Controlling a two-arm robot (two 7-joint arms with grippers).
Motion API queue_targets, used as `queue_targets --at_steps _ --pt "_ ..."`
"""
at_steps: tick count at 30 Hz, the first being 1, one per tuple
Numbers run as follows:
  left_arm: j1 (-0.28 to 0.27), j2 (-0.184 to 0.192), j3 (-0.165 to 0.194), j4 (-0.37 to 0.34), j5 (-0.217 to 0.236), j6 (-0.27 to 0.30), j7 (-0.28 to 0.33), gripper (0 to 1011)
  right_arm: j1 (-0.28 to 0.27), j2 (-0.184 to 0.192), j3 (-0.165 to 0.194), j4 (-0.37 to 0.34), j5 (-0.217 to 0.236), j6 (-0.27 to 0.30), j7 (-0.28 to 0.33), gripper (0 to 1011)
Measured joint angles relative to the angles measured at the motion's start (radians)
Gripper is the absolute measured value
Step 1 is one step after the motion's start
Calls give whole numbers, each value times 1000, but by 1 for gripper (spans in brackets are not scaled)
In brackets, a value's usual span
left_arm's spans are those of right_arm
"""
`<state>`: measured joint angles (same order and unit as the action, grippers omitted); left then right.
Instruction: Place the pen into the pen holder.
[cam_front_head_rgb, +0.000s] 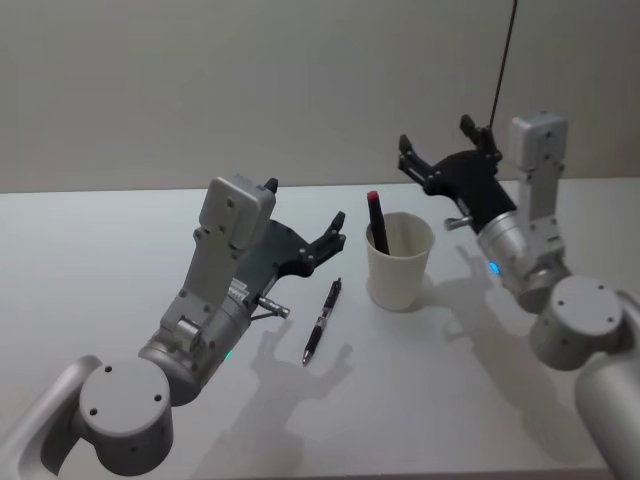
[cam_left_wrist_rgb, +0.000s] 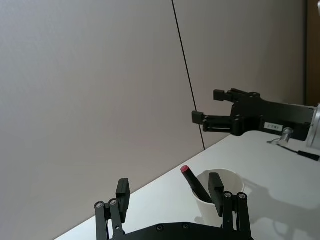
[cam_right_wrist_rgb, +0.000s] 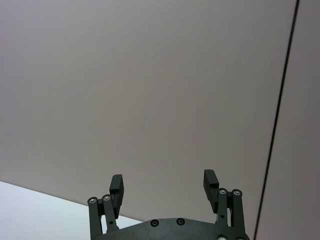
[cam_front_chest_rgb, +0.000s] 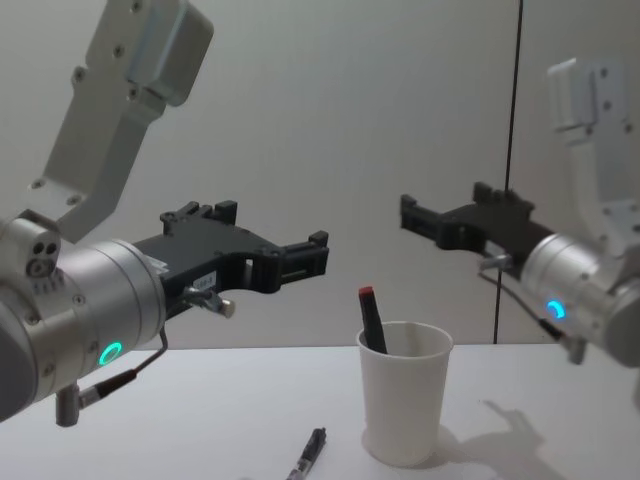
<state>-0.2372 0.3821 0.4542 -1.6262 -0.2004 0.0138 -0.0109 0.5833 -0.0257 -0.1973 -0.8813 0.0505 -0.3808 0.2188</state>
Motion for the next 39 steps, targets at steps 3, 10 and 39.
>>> queue_targets --at_steps 3,10,39 --pt "0 0 0 0 0 0 0 1000 -36 23 17 -82 -6 59 7 1002" --pt "0 0 0 0 0 0 0 1000 -92 61 45 -196 -18 149 16 1001" --pt "0 0 0 0 0 0 0 999 -285 175 128 -494 -63 360 25 1002"
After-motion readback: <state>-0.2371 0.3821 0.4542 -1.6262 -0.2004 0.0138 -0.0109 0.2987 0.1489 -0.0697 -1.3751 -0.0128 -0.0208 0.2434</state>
